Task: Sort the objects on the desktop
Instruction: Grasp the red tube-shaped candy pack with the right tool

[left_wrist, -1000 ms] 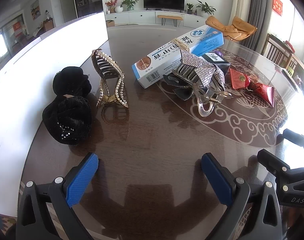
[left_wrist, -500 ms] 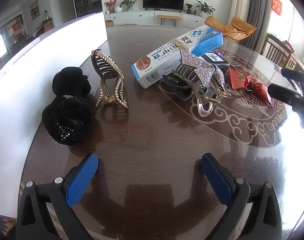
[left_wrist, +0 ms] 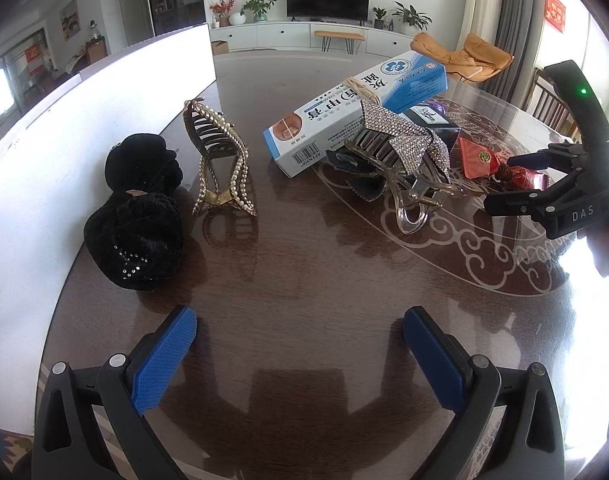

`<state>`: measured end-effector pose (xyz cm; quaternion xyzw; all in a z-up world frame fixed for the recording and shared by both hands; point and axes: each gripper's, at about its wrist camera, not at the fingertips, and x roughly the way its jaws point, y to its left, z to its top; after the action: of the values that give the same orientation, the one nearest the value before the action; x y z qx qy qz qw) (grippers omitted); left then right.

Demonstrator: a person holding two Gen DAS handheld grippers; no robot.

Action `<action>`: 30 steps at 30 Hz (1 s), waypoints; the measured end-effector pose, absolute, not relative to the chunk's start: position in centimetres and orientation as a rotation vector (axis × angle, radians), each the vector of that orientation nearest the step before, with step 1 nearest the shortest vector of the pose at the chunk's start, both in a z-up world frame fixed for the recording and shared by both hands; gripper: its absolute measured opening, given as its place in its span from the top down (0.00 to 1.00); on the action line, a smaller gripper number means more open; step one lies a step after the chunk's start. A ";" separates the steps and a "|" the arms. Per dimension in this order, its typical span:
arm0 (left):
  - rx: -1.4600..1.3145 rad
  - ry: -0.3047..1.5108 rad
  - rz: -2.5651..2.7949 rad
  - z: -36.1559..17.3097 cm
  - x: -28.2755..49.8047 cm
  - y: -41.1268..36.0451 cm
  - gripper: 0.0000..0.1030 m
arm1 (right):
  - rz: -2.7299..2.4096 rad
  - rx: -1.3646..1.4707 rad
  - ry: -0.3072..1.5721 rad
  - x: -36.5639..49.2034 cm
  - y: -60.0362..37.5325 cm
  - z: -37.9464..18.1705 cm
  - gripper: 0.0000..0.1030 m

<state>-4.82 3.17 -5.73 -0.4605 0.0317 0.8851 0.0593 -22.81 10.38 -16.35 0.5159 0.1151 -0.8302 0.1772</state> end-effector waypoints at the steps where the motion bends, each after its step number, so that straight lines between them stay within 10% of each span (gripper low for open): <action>1: -1.395 0.098 2.681 -5.7 -4.8 3.2 0.00 | -2.363 1.452 0.317 -22.6 10.4 -16.3 0.00; 16: -1.394 0.096 2.682 -5.7 -4.9 3.2 0.00 | -2.431 1.433 0.271 -20.4 9.4 -16.0 0.03; 30: -1.394 0.096 2.681 -5.8 -4.8 3.2 0.00 | -2.607 1.330 0.163 -17.6 6.4 -15.4 0.63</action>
<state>-4.85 3.23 -5.75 -0.4603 0.0317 0.8853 0.0589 -17.60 6.39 -15.43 0.4513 0.0553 -0.8845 0.1048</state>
